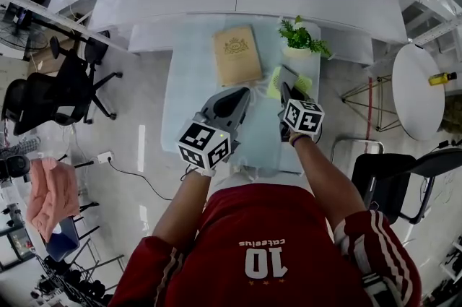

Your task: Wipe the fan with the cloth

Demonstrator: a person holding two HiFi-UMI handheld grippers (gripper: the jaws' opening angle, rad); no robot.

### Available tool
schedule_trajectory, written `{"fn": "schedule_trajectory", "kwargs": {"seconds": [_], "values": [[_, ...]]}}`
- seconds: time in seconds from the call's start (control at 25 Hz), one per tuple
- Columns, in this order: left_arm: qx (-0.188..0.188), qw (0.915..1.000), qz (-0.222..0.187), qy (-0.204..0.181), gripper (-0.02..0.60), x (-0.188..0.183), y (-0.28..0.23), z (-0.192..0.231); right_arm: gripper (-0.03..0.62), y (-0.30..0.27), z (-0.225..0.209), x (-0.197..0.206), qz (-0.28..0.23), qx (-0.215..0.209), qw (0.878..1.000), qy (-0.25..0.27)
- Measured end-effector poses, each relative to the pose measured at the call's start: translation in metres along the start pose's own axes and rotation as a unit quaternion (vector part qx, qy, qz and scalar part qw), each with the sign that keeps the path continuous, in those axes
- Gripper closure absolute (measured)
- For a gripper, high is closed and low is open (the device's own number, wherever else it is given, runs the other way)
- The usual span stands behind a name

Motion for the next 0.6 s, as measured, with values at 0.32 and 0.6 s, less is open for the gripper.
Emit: {"fn": "schedule_trajectory", "kwargs": {"seconds": [0.32,0.6], "values": [[0.016,0.9998,0.006,-0.007,0.581,-0.003,-0.010,-0.005,0.573,0.018,-0.017,0.006,-0.004,0.026,1.000,-0.015],[0.037,0.9992,0.015,-0.011,0.581,0.000,-0.025,-0.011,0.574,0.038,-0.034,0.009,-0.013,0.056,0.998,-0.027]]}}
Point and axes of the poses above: the fingertips, and each gripper's own axes: y backward along the fingers, z to its left, x out of its underside, the point moved 10 cm from there along y, backward along the fingers, and after that the axes turned 11 degrees about y, right-handed, at the moved point
